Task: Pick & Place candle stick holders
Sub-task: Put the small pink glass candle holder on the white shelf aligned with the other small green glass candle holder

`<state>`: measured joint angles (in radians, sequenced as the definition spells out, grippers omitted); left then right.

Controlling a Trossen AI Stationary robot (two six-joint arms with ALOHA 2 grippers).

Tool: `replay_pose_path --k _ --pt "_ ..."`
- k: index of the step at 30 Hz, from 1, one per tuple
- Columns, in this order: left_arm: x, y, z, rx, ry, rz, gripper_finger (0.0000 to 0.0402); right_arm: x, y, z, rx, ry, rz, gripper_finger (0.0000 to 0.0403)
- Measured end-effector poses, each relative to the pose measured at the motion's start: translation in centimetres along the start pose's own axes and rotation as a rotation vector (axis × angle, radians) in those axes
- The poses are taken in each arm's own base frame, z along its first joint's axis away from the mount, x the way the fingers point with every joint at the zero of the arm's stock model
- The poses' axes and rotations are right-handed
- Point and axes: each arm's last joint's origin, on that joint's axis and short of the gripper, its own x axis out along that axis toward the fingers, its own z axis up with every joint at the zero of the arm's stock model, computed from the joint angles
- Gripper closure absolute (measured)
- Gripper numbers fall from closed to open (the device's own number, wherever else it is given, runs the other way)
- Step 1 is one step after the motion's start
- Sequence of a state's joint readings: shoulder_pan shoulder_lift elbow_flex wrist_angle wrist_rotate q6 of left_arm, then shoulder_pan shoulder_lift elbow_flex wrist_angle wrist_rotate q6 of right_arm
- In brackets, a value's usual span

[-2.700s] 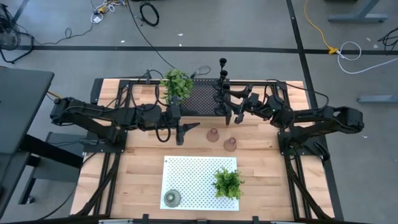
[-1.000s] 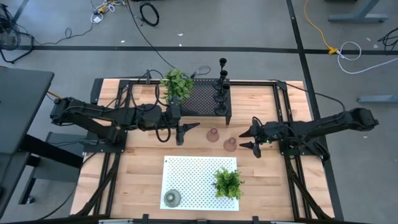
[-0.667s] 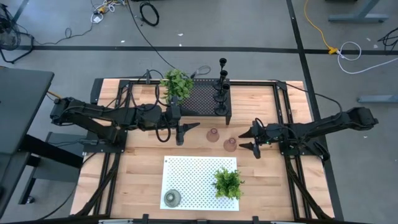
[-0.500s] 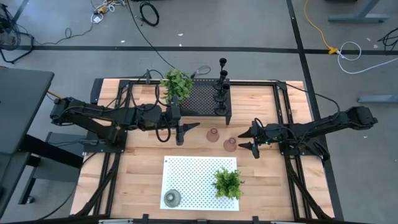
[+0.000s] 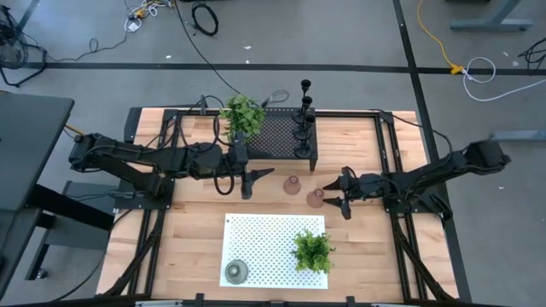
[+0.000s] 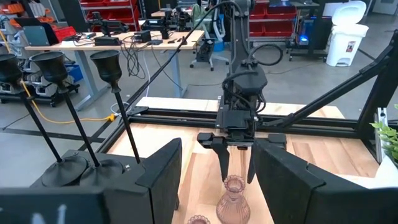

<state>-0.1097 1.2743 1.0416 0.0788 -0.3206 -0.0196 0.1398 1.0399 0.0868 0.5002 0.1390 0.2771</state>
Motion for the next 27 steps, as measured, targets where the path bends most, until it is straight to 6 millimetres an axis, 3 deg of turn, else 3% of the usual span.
replay_pose_path --k 27 --pt "0.0 0.0 0.0 -0.002 0.002 0.000 0.0200 2.6 0.3 -1.0 -0.005 -0.039 0.005 0.0179"
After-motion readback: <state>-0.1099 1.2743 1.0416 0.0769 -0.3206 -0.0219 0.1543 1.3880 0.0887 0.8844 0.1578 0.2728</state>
